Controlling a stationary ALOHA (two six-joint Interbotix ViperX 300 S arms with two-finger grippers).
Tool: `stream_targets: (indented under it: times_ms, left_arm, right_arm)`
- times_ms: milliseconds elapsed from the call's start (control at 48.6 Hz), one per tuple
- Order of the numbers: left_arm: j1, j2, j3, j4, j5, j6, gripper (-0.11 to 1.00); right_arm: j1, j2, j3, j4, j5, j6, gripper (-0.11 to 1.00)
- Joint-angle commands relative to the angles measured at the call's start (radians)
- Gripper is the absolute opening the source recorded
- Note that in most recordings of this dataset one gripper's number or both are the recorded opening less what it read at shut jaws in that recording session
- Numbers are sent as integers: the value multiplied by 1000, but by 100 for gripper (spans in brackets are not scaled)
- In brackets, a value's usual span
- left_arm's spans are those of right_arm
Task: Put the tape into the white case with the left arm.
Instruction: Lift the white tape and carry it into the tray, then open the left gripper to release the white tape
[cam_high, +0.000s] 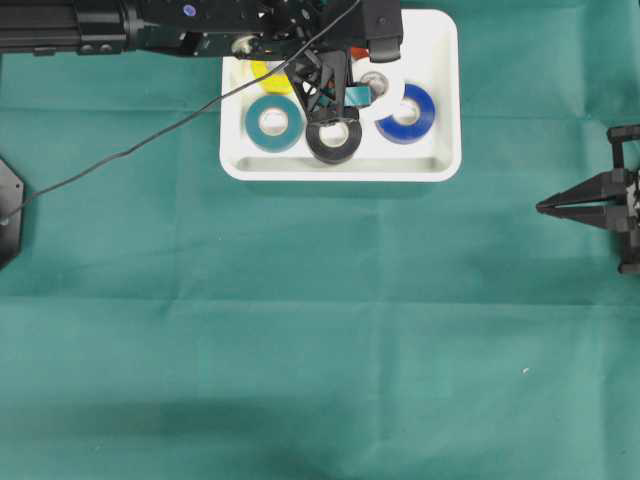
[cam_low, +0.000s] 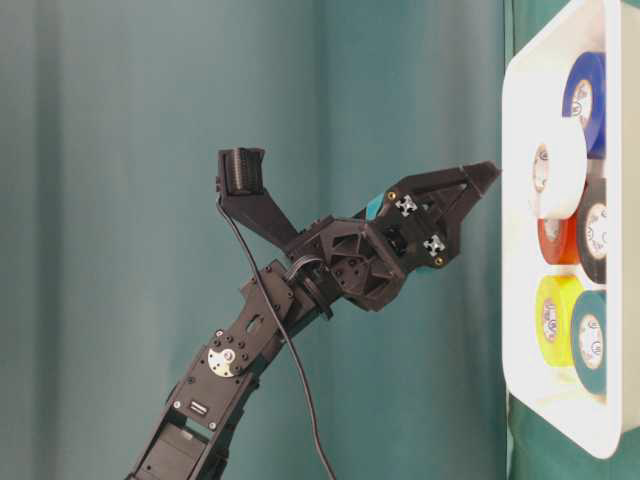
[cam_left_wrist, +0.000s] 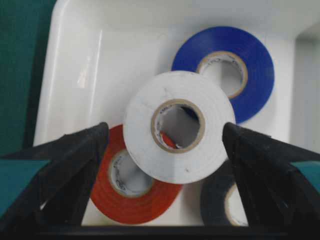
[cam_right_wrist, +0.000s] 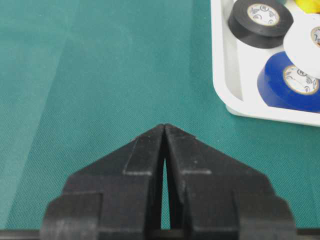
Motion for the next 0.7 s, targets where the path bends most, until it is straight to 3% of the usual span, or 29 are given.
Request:
stream_targets:
  times_ms: [0, 247, 679]
  left_arm:
    - [2, -44, -6, 0, -9, -5, 98]
    - [-14, -103, 64, -2, -9, -11, 98]
    - [-109, -276, 279, -5, -9, -15, 98]
  right_arm:
    - [0, 5, -9, 0, -12, 2, -9]
    - [0, 5, -9, -2, -12, 2, -9]
    - [0, 5, -9, -2, -12, 2, -9]
